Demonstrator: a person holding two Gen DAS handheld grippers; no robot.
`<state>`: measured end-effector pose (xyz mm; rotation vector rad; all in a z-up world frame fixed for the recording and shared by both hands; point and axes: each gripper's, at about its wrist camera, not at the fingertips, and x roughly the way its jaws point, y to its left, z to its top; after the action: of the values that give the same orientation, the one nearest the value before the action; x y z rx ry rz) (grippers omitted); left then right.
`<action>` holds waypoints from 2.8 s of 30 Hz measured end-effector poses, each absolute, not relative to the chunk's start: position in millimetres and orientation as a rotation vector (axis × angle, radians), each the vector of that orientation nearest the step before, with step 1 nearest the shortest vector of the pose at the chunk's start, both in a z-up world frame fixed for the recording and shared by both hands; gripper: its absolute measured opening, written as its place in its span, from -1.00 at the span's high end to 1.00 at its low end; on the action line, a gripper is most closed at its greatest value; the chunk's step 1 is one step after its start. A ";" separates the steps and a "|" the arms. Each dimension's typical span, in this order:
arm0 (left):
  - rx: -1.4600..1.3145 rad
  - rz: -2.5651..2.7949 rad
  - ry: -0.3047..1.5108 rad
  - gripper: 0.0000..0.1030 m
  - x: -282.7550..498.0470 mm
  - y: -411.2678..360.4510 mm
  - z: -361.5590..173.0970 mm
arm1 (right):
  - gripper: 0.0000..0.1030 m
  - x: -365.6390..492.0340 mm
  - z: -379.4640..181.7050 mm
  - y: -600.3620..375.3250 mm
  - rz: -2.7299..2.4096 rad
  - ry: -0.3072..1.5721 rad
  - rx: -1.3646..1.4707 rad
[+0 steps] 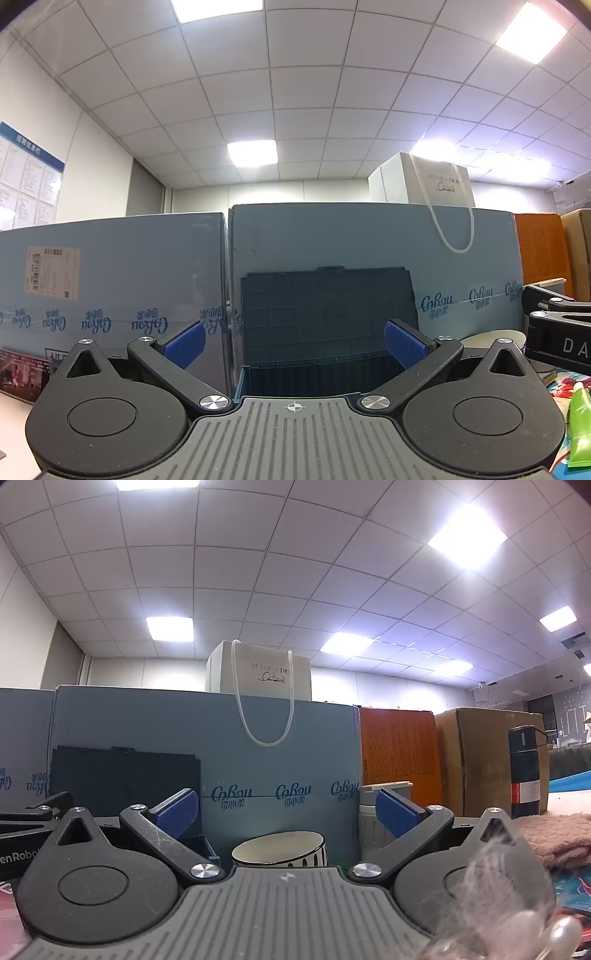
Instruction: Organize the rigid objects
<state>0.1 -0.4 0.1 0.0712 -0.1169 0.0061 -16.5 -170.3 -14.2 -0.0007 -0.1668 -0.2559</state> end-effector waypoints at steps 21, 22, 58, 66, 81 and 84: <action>0.051 0.014 -0.115 -1.00 2.1 1.4 1.2 | -1.00 -12.8 -14.8 -173.0 -0.291 -0.152 0.018; 0.048 0.016 -0.114 -1.00 2.3 1.7 1.4 | -1.00 -12.9 -14.9 -173.4 -0.291 -0.153 0.020; 0.037 0.034 -0.091 -1.00 6.4 4.2 0.6 | -1.00 -13.3 -13.9 -173.6 -0.284 -0.150 0.028; 0.036 0.034 -0.091 -1.00 6.4 4.5 0.4 | -1.00 -12.9 -13.6 -174.5 -0.284 -0.148 0.030; 0.031 0.031 -0.084 -1.00 7.7 5.8 -0.2 | -1.00 -12.8 -13.6 -174.7 -0.283 -0.146 0.033; 0.031 0.031 -0.084 -1.00 7.6 6.0 -0.3 | -1.00 -12.2 -13.5 -174.7 -0.283 -0.143 0.033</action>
<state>7.6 6.0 -0.3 0.0314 -0.0835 0.0312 -12.2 -174.7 -13.5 0.0329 -0.1432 -0.2832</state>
